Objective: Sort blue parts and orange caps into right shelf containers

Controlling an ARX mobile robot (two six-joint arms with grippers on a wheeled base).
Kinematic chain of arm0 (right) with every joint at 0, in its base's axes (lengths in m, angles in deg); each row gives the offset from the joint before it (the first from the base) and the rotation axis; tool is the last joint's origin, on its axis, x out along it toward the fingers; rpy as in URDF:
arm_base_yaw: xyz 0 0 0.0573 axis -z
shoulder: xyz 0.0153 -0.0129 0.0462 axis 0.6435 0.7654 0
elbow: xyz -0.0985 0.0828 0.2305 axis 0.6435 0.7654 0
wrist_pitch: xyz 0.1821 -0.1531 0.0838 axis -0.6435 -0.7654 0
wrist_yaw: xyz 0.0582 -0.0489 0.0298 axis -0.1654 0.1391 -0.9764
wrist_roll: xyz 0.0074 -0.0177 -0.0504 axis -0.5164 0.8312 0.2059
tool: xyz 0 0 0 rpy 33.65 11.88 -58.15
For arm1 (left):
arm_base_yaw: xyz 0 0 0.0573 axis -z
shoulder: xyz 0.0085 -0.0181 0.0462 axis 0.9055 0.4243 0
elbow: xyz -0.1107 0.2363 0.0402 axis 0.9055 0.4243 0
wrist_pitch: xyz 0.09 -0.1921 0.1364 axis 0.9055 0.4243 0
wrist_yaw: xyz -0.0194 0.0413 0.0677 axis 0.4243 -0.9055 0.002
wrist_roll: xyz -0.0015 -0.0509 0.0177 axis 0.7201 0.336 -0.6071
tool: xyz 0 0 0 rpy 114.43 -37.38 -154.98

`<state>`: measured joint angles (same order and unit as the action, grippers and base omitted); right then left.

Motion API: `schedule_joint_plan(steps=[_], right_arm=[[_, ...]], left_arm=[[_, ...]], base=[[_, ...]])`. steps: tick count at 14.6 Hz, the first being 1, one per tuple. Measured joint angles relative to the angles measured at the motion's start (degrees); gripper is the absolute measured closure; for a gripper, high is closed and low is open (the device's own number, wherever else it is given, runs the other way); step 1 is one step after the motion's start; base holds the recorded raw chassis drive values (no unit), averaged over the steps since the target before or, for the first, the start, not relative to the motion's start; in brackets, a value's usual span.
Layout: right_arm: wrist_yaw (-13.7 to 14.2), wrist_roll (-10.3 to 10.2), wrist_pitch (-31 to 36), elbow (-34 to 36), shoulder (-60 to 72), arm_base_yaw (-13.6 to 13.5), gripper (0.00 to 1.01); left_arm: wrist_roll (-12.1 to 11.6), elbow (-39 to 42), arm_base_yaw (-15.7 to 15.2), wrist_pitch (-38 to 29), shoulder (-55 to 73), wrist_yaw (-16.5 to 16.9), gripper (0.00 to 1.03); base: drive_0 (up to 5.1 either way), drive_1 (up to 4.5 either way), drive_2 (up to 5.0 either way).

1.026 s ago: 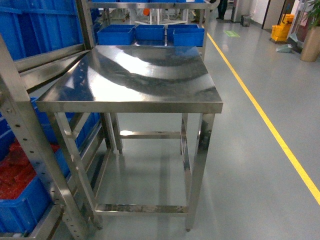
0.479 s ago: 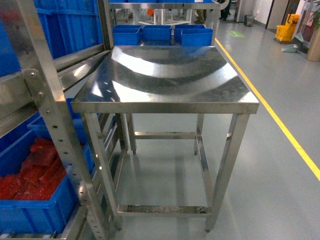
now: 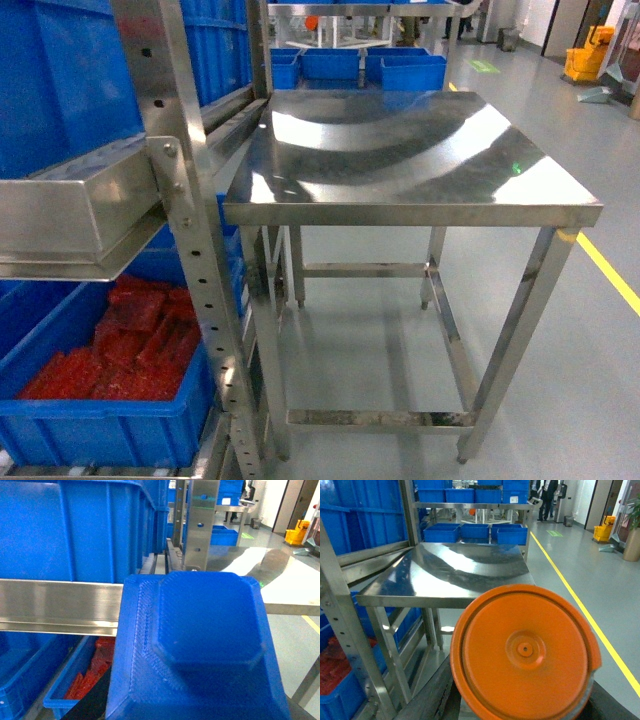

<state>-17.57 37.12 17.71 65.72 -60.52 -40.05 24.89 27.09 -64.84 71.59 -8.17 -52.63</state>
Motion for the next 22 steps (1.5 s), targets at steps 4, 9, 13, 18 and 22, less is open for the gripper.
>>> schedule_joint_plan(steps=[4,9,13,18,22], right_arm=[[0.00,0.00,0.09,0.00,0.00,0.00,0.58],[-0.02,0.00,0.04,0.00,0.00,0.00,0.58],[-0.02,0.00,0.04,0.00,0.00,0.00,0.58],[-0.02,0.00,0.00,0.00,0.00,0.00,0.58],[0.00,0.00,0.09,0.00,0.00,0.00,0.58]], left_arm=[[0.00,0.00,0.00,-0.13,0.00,-0.07,0.61],[0.02,0.00,0.00,-0.02,0.00,-0.02,0.61],[0.02,0.00,0.00,-0.02,0.00,-0.04,0.61],[0.02,0.00,0.00,-0.11,0.00,0.00,0.61],[0.02,0.00,0.00,-0.02,0.00,-0.02,0.61]], base=[[-5.0,2.35,2.4],[-5.0,2.34,2.3],[-5.0,2.38,2.4],[-5.0,2.40,2.4],[-4.9,2.48,2.5]])
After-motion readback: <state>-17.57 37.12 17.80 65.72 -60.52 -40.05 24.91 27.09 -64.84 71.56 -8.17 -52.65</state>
